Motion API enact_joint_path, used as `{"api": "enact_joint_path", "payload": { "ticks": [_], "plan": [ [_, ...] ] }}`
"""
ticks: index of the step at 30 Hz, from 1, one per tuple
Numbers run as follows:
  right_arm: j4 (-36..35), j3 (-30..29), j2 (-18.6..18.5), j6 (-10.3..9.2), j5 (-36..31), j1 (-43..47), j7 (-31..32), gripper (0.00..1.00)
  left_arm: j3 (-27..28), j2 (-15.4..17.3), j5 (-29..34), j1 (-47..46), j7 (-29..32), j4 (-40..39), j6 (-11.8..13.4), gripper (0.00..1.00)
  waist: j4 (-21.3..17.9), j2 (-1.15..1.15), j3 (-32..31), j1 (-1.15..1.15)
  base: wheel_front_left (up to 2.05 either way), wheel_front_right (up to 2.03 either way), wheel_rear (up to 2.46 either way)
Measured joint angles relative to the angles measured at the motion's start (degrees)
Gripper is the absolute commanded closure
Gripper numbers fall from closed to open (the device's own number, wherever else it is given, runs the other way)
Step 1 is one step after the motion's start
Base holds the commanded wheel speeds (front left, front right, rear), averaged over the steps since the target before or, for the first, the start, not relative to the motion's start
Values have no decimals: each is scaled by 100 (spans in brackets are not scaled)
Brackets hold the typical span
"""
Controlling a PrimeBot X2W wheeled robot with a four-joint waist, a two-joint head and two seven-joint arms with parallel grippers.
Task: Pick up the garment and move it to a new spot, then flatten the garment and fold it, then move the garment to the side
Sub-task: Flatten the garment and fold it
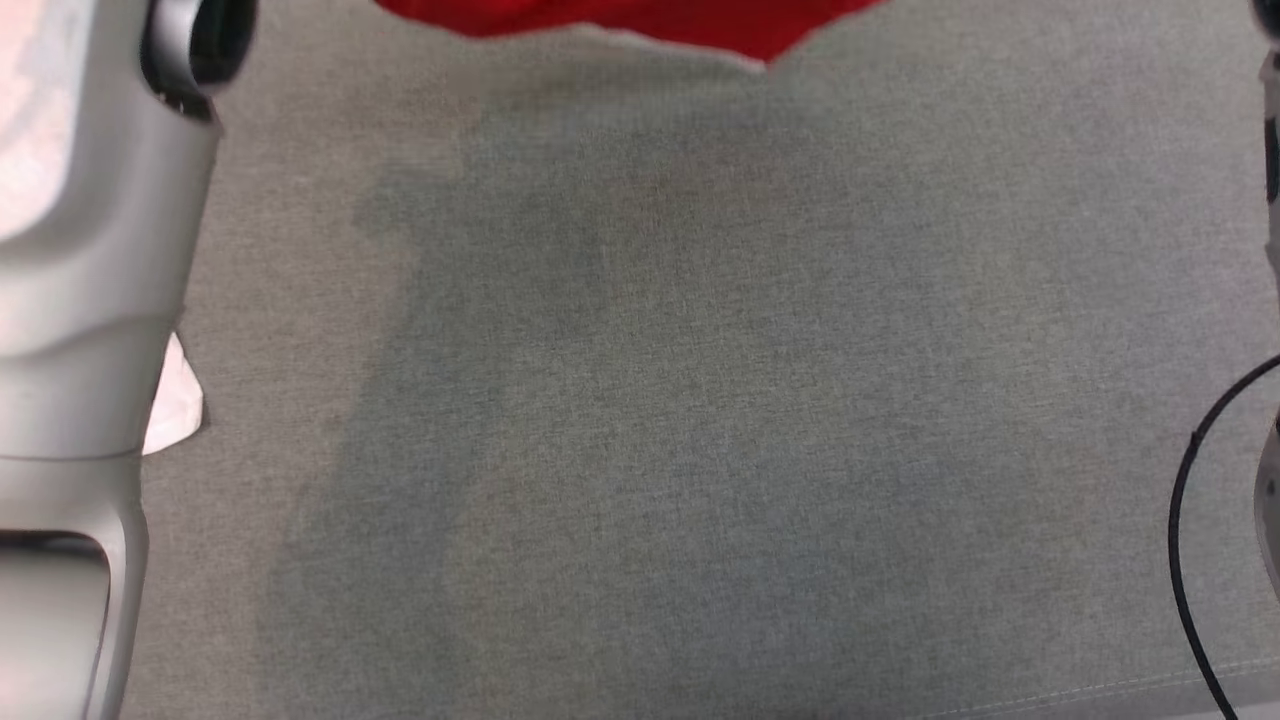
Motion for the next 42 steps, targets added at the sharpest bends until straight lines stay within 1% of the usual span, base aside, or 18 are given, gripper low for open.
{"api": "enact_joint_path", "payload": {
  "ticks": [1, 4, 6, 8, 11, 15, 18, 20, 22, 23, 25, 27, 30, 42],
  "plan": [
    [170, -48, 36, 0, -51, -166, -45, 100, 66, -37, 5, -135, -2, 76, 0, 100, -21, 0, 103, 0, 0, 0, 0],
    [555, -212, 76, 0, -137, -506, -135, 100, 371, -133, 56, -312, -37, -80, 0, 100, -72, 0, 352, 0, 0, 0, 0],
    [734, -270, 135, 0, -136, -513, -148, 100, 376, -175, 91, -221, -40, -174, -1, 100, -100, 0, 489, 0, 0, 0, 0],
    [854, -250, 182, 0, -122, -325, -169, 100, 318, -199, 89, 118, -38, -185, -1, 100, -117, 0, 568, 0, 0, 0, 0],
    [974, -233, 216, 0, 24, 322, -174, 100, 337, -242, -45, 925, -36, -159, -3, 100, -126, 0, 548, 1, 0, 0, 0],
    [1098, -107, 216, 0, 312, 1487, -174, 100, 376, -398, -307, 2265, -37, -86, -7, 100, -126, 0, 372, 0, 0, 0, 0],
    [1209, -13, 219, 1, 608, 2356, -174, 100, 246, -443, -430, 3287, -36, 68, -8, 100, -109, 0, 185, 0, 0, 0, 0],
    [1227, 13, 233, 3, 803, 2912, -172, 100, 342, -605, -602, 3959, -36, 153, -8, 100, -101, 0, 47, 0, 0, 0, 0],
    [1246, 43, 225, 3, 964, 3366, -174, 100, 149, -638, -538, 4470, -35, 253, -9, 100, -95, 0, -80, 0, 0, 0, 0],
    [1240, 56, 219, 3, 1033, 3606, -172, 100, 151, -694, -546, 4721, -36, 287, -9, 100, -90, 0, -150, -1, 0, 0, 0],
    [1235, 65, 221, 3, 1203, 3980, -172, 100, 155, -762, -559, 5085, -36, 324, -11, 100, -77, 0, -283, -1, 0, 0, 0],
    [1214, 159, 197, 7, 1299, 4354, -172, 100, 381, -879, -684, 5441, -35, 333, -25, 100, -58, 0, -435, -1, 0, 0, 0],
    [1140, 143, 202, 11, 1484, 4811, -172, 100, 572, -968, -668, 5881, -35, 311, -26, 100, -27, 0, -654, -1, 0, 0, 0],
    [719, -98, 370, 27, 1813, 6579, -170, 100, 666, -1121, -441, 7335, -34, 133, -34, 100, 110, 0, -1636, -1, 0, 0, 0]
  ]
}}
